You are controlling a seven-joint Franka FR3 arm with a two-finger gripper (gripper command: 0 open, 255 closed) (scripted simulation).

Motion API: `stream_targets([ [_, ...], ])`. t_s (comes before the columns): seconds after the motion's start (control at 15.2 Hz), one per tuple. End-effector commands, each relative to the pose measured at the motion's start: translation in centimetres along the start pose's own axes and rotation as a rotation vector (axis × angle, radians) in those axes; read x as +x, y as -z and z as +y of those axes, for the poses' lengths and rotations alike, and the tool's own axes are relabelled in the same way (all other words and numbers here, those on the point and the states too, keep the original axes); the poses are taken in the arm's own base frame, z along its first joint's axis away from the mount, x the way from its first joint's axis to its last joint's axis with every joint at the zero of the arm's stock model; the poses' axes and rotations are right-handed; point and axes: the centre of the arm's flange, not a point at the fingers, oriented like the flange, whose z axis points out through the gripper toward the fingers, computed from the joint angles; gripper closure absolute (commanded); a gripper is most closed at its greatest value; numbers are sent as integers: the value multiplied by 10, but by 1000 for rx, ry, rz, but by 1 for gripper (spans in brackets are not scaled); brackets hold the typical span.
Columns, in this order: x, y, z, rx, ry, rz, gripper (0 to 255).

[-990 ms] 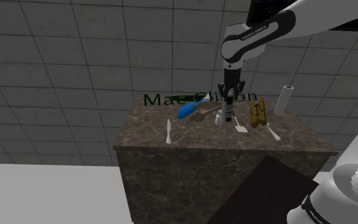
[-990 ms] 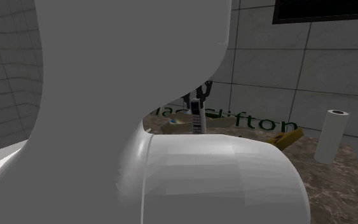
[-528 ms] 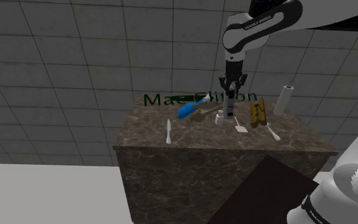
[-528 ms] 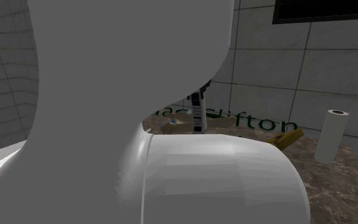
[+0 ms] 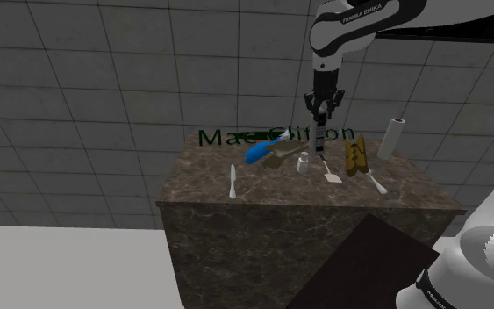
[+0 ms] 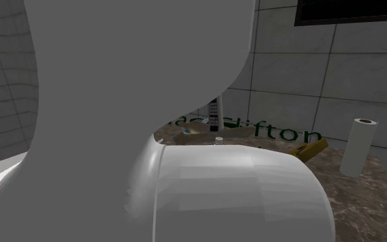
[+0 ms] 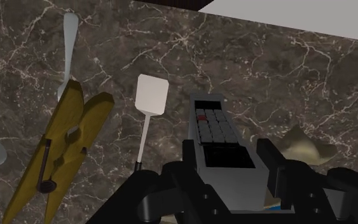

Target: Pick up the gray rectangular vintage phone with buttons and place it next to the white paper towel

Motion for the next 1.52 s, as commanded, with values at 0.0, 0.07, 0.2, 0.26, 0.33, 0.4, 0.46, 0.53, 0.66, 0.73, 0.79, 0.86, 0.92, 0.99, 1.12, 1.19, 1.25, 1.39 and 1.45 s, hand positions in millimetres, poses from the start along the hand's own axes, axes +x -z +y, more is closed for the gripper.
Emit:
stream_targets([
  [0.0, -1, 11, 2, 0, 0, 0, 255],
  [0.07, -1, 16, 3, 0, 0, 0, 255],
  [0.2, -2, 27, 4, 0, 0, 0, 255],
  [0.26, -2, 32, 5, 0, 0, 0, 255],
  [0.33, -2, 37, 5, 0, 0, 0, 255],
  [0.4, -3, 42, 6, 0, 0, 0, 255],
  [0.46, -3, 48, 7, 0, 0, 0, 255],
  [0.53, -3, 53, 7, 0, 0, 0, 255],
  [0.66, -4, 63, 9, 0, 0, 0, 255],
  [0.73, -4, 69, 9, 0, 0, 0, 255],
  [0.79, -4, 74, 10, 0, 0, 0, 255],
  [0.86, -5, 79, 11, 0, 0, 0, 255],
  [0.92, -5, 84, 11, 0, 0, 0, 255],
  [0.99, -5, 89, 12, 0, 0, 0, 255],
  [1.12, -6, 100, 13, 0, 0, 0, 255],
  [1.19, -6, 105, 14, 0, 0, 0, 255],
  [1.25, -6, 110, 15, 0, 0, 0, 255],
  [1.39, -7, 121, 16, 0, 0, 0, 255],
  [1.45, -7, 126, 17, 0, 0, 0, 255],
])
